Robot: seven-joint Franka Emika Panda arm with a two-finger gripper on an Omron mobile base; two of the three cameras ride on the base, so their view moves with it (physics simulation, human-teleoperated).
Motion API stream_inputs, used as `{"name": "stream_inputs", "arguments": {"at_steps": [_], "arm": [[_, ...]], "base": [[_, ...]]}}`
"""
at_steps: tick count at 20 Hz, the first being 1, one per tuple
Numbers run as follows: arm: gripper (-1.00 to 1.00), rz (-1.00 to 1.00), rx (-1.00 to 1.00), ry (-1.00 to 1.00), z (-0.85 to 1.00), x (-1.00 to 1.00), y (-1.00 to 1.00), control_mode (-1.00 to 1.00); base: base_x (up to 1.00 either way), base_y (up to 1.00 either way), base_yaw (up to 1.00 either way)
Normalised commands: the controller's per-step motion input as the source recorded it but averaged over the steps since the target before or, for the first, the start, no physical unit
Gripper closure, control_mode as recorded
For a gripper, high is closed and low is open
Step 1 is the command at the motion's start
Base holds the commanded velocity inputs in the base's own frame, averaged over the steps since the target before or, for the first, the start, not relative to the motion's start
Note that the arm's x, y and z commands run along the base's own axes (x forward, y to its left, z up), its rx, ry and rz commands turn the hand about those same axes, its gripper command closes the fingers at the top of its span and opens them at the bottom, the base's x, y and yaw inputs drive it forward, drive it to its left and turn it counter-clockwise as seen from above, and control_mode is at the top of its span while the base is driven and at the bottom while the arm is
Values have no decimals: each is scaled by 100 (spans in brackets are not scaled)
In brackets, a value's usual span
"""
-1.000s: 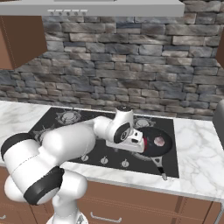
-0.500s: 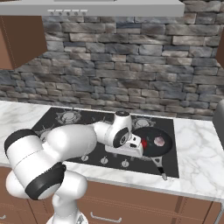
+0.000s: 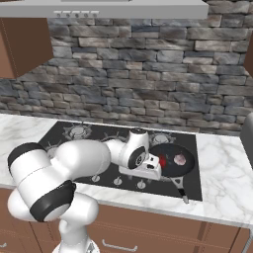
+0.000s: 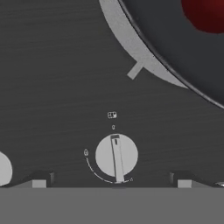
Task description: Put the garlic and tomato in the pan. Then turn on the front right burner and set the heat to medium.
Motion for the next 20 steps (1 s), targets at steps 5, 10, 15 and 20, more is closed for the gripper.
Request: {"name": "stream_inputs", "arguments": {"at_steps": [5,10,15,20], "arm": [[-100,0,0,0,-17,0,0,-100],[-100,0,0,0,-26,0,0,-100],[-100,0,0,0,-34,2,-1,-100],[-100,1,1,0,-36,0,-7,-100]], "base": [[0,0,0],[0,0,0],[0,0,0],[0,0,0]]}}
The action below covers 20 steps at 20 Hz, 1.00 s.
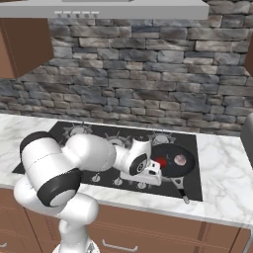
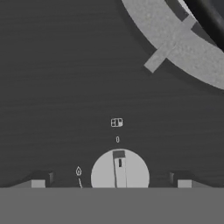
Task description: Put the garlic and tomato in the pan. Then turn on the front right burner and set the heat to medium.
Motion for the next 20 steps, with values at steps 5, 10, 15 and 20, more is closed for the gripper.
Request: {"name": "stream_inputs", "arguments": {"at_steps": [5,10,15,20], "arm": [[100,0,6,0,-20,0,0,-100],[100,0,0,0,0,0,0,-100],[100,0,-1,1,-11,0,0,-100],[100,2,-7,-1,-26,0,-2,-100]], "base": [[0,0,0],[0,0,0],[0,0,0],[0,0,0]]}}
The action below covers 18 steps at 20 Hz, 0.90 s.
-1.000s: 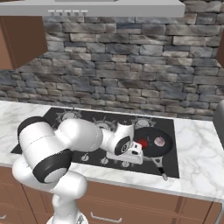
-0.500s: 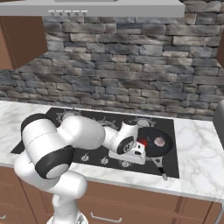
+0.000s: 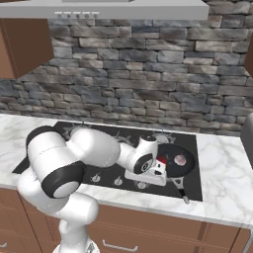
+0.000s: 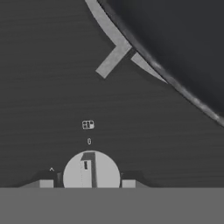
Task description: Put the garlic and tomato in the pan. Then turn on the front right burner and set the heat to medium.
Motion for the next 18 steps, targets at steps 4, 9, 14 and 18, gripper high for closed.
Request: {"name": "stream_inputs", "arguments": {"at_steps": [4,9,14,18], "arm": [[100,4,-16,-7,-37,0,0,-100],[100,7,-25,-9,-36,0,1,-100],[100,11,-14,-8,-30,0,0,-100],[100,19,-10,-5,-37,0,0,-100]], "base": [[0,0,0],[0,0,0],[0,0,0],[0,0,0]]}}
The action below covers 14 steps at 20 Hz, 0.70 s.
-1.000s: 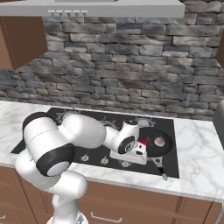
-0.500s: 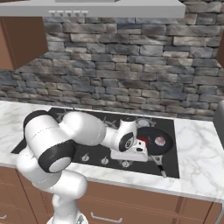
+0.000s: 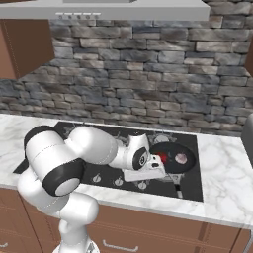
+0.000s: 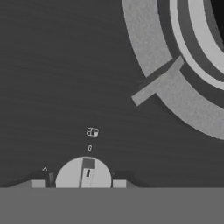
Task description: Put the garlic and tomato in the pan. Then turn on the front right burner and set the heat to medium.
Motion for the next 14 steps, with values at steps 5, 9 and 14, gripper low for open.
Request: {"name": "stream_inputs", "arguments": {"at_steps": [5,9,14], "arm": [[100,32,-11,-3,-52,-8,-3,-100],[100,45,-11,0,-72,-19,-8,-100],[100,63,-11,-5,-89,-25,-13,-100]], "base": [[0,0,0],[0,0,0],[0,0,0]]}}
